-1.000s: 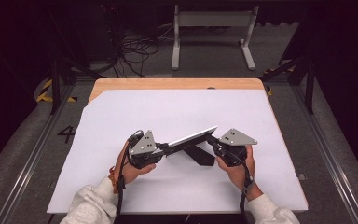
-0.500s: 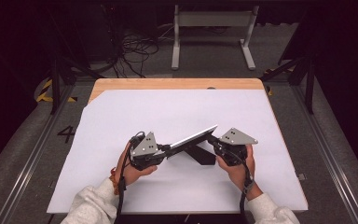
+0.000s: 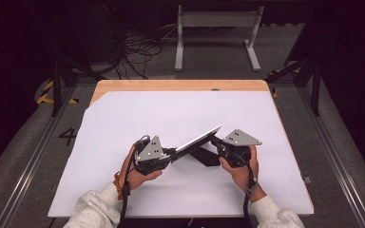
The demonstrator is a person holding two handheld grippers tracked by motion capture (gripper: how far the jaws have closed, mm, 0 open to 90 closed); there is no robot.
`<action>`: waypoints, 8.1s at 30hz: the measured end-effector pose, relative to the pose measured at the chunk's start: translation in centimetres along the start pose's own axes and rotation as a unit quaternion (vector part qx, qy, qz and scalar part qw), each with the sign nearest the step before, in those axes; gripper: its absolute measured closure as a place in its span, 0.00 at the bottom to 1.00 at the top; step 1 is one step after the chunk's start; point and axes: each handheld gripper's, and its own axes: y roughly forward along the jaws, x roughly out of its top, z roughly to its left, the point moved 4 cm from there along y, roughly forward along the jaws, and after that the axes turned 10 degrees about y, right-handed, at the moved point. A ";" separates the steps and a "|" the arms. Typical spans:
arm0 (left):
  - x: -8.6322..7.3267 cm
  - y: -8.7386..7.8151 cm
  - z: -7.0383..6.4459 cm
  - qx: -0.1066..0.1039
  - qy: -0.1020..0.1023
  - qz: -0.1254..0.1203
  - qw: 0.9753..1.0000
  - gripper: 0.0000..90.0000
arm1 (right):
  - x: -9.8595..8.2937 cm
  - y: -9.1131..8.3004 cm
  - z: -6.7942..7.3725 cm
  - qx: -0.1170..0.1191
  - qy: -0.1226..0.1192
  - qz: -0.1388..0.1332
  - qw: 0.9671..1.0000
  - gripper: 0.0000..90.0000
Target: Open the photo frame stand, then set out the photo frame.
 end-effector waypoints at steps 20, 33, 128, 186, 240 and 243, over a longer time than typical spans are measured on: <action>0.3 0.0 -0.4 -0.007 0.004 0.005 1.000 0.88 | -0.1 0.4 -0.1 -0.014 0.002 0.005 1.000 1.00; 0.4 0.1 -0.7 -0.014 -0.003 0.001 1.000 0.86 | -0.1 0.8 -0.1 -0.011 0.005 0.007 1.000 1.00; 0.9 1.3 -3.5 -0.042 0.016 0.006 0.999 0.82 | 1.0 0.2 3.5 0.060 -0.061 -0.005 0.996 0.96; 0.4 4.0 -4.7 -0.078 0.034 0.028 0.996 0.88 | -2.6 -5.3 5.2 0.124 -0.078 0.049 0.988 0.78; -3.7 3.1 2.1 -0.014 -0.020 0.083 0.996 0.41 | -4.4 -2.8 4.9 0.108 -0.032 0.058 0.992 0.77; -3.5 3.7 2.2 -0.014 -0.026 0.083 0.996 0.35 | -4.5 -3.0 4.7 0.109 -0.029 0.057 0.992 0.79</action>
